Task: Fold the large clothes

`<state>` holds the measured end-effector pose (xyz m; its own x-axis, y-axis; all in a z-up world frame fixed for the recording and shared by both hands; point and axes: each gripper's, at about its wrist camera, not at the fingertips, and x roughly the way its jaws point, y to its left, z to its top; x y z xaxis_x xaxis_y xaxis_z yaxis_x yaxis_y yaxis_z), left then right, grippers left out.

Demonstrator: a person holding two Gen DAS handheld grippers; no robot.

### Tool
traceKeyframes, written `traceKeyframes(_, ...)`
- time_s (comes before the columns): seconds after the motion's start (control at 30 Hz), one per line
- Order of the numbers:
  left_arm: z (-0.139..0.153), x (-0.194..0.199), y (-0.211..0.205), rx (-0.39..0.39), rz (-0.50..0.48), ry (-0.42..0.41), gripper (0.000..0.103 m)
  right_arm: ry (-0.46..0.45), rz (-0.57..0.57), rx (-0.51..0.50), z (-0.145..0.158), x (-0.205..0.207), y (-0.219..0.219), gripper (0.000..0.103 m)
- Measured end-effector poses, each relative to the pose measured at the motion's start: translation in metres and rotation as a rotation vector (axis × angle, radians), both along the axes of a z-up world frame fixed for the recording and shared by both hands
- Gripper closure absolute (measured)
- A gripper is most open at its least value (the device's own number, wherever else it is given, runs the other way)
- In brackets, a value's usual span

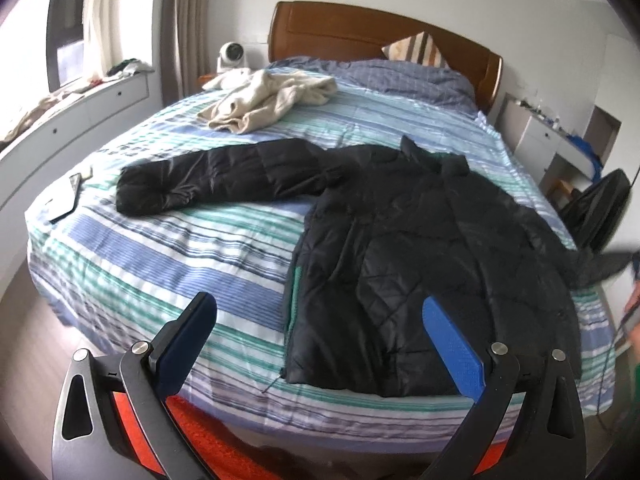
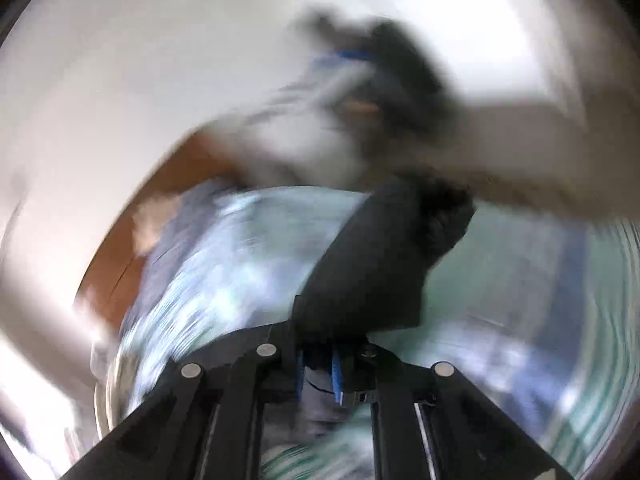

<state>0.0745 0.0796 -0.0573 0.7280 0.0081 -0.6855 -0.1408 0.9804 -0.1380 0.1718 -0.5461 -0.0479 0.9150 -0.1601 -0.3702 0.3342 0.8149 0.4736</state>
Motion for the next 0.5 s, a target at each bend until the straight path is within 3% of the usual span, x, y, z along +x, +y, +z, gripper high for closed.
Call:
traceKeyframes(0.1,-0.007,0.012,-0.003,-0.018,-0.025,-0.002,0.0,-0.035,0.237,-0.235,0.049,0.018,0.101,0.093)
traceKeyframes(0.23,-0.013,0.037,-0.012,-0.081,-0.061,0.021,0.0,-0.015,0.458,-0.414,0.05,0.042,0.221,0.093)
traceKeyframes(0.3,-0.016,0.046,-0.014,-0.105,-0.072,0.018,0.0,0.019,0.544,-0.487,0.026,0.056,0.277,0.093)
traceKeyframes(0.43,-0.024,0.063,-0.018,-0.133,-0.105,0.041,0.0,0.134,0.687,-0.515,-0.038,0.075,0.357,0.09)
traceKeyframes(0.47,-0.027,0.066,-0.018,-0.142,-0.114,0.046,0.0,0.179,0.745,-0.495,-0.055,0.078,0.373,0.083)
traceKeyframes(0.5,-0.03,0.071,-0.018,-0.152,-0.13,0.053,0.0,0.233,0.839,-0.433,-0.078,0.082,0.39,0.057)
